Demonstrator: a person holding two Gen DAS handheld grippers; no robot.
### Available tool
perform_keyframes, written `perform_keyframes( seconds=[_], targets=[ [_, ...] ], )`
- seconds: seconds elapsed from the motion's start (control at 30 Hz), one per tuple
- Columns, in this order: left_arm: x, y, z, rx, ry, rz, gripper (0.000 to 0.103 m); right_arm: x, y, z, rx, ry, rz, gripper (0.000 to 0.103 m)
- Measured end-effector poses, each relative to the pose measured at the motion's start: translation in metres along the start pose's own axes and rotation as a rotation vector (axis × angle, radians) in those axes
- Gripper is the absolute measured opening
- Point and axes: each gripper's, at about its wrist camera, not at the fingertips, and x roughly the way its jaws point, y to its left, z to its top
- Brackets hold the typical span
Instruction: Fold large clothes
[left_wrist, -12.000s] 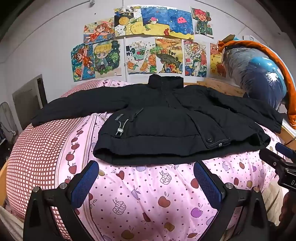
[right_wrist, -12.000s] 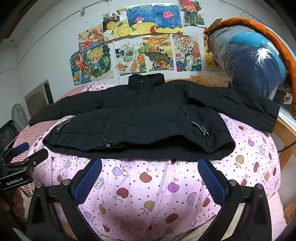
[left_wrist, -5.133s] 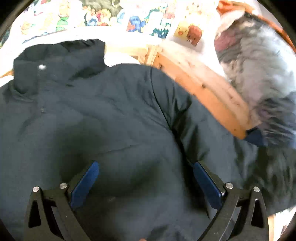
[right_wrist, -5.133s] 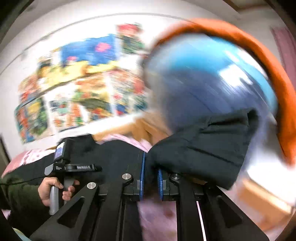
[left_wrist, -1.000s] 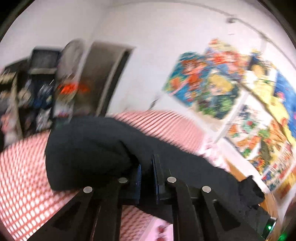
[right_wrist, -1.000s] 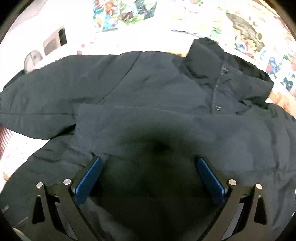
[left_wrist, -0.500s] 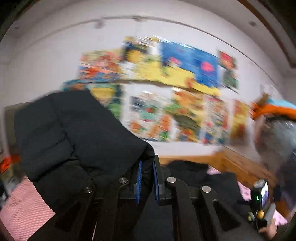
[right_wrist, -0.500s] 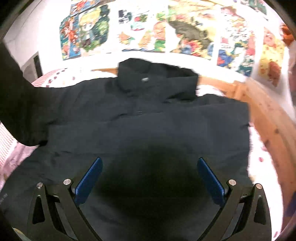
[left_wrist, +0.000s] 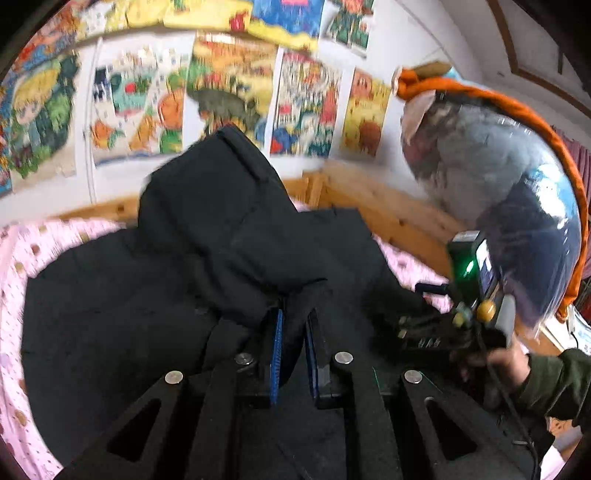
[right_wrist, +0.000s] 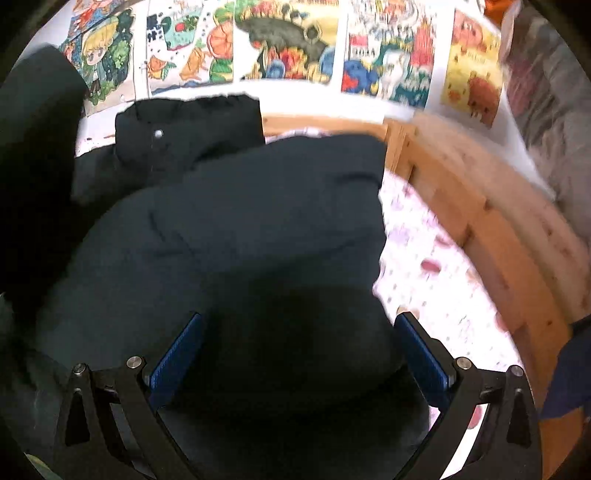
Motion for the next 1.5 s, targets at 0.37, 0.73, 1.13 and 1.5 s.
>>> perform_keyframes(
  seconds=[0.37,0.73,1.13,1.5],
  targets=[
    [-0.031,-0.007,-0.024,0.013,-0.006,-0.112,0.09,-0.049,0.003,0.005,0.044,-0.053,0.447,0.101],
    [-0.067,0.097,-0.041,-0.25,0.079,0.366,0.09,-0.041,-0.021,-0.028,0.331,0.027,0.561,0.101],
    [-0.062,0.191,-0.068,-0.468,0.214,0.487,0.09,-0.008,0.045,-0.043,0.221,0.161,0.434,0.042],
    [-0.046,0.162,-0.03,-0.292,0.116,0.46,0.09,-0.099,0.017,0.014,0.076,-0.134,0.237,0.005]
  ],
)
